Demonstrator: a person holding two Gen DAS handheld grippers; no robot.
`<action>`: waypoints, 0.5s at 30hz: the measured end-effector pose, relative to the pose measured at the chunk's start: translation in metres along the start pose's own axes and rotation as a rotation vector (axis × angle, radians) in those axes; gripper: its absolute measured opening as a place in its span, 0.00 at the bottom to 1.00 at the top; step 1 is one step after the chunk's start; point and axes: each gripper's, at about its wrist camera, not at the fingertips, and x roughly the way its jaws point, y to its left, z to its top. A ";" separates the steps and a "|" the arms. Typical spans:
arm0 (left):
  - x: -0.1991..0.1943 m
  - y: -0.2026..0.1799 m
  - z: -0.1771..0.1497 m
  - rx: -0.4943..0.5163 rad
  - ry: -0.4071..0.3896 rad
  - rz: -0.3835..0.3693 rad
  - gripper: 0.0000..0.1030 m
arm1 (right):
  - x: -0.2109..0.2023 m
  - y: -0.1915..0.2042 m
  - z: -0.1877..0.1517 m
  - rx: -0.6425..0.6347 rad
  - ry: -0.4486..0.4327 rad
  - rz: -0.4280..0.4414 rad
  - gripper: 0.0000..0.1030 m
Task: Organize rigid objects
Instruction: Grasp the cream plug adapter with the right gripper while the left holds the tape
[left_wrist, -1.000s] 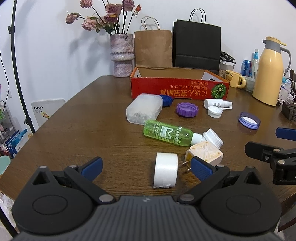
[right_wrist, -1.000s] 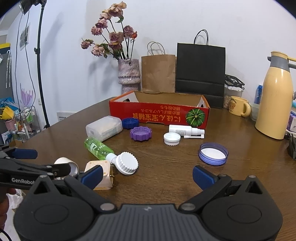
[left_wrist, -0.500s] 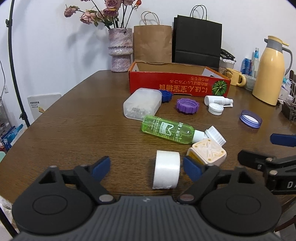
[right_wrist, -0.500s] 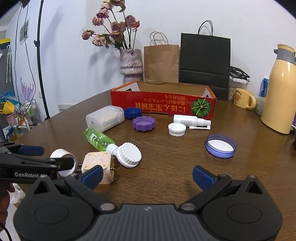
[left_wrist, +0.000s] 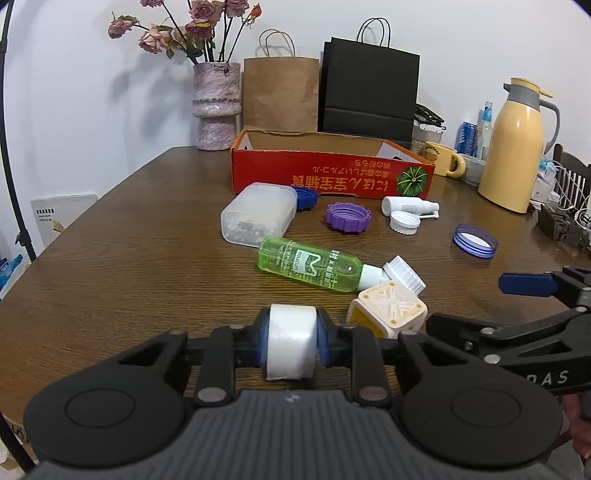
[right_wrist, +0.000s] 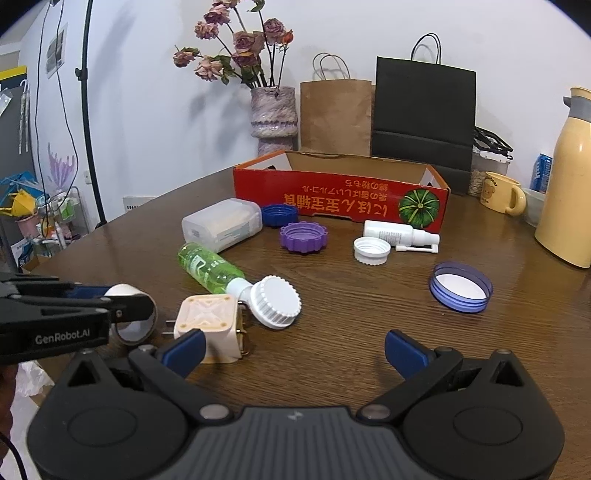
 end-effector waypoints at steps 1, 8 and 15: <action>0.000 0.001 0.000 -0.001 -0.001 0.001 0.25 | 0.001 0.001 0.000 -0.002 0.002 0.002 1.00; -0.001 0.009 0.001 -0.013 -0.016 0.014 0.25 | 0.005 0.011 0.002 -0.017 0.011 0.019 1.00; -0.003 0.021 0.001 -0.026 -0.025 0.037 0.25 | 0.013 0.024 0.004 -0.030 0.021 0.045 1.00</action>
